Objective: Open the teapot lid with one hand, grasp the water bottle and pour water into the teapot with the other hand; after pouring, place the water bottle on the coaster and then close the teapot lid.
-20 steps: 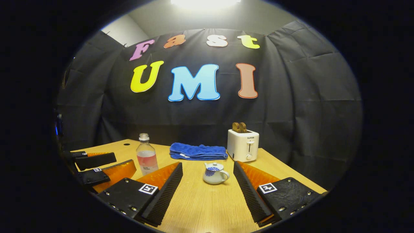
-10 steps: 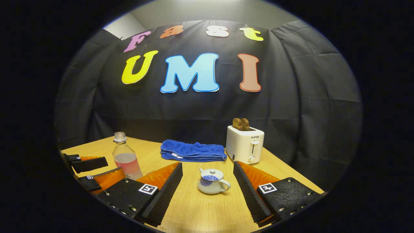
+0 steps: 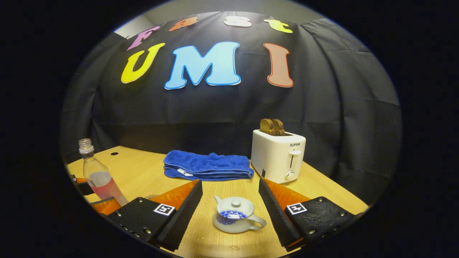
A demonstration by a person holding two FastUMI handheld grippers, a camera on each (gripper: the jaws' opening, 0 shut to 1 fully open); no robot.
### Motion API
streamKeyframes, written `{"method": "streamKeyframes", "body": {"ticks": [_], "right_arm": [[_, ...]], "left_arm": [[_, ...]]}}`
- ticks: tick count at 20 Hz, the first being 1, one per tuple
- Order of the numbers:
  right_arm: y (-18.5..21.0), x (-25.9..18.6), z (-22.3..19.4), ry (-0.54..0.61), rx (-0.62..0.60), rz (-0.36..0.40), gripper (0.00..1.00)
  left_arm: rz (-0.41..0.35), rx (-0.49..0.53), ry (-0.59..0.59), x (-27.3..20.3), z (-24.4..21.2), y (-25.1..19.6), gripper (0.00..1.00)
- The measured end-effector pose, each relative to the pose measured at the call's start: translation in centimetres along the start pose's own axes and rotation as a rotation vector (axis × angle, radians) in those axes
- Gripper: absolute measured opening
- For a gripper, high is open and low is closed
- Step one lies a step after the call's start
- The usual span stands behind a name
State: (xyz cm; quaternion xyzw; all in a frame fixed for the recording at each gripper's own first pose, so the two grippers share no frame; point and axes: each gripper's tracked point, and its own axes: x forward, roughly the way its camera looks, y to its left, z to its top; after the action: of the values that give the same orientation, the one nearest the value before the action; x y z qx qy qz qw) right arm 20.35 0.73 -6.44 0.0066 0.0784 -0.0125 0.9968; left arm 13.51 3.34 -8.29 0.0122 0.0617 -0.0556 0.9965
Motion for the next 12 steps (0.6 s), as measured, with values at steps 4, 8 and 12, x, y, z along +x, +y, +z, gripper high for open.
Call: {"method": "streamKeyframes", "body": {"ticks": [4,8,12], "right_arm": [[-0.5,2.8,-0.8,0.014,0.021,-0.015,0.88],[-0.8,5.0,-2.1,0.035,-0.013,-0.037,0.88],[-0.6,5.7,-3.1,0.065,0.008,-0.032,0.75]], "left_arm": [[-0.011,0.002,-0.008,0.6,0.0,-0.2,1.00],[-0.019,0.001,0.006,1.2,-0.6,-0.3,1.00],[-0.012,0.004,0.008,1.2,-0.8,0.1,0.92]]}}
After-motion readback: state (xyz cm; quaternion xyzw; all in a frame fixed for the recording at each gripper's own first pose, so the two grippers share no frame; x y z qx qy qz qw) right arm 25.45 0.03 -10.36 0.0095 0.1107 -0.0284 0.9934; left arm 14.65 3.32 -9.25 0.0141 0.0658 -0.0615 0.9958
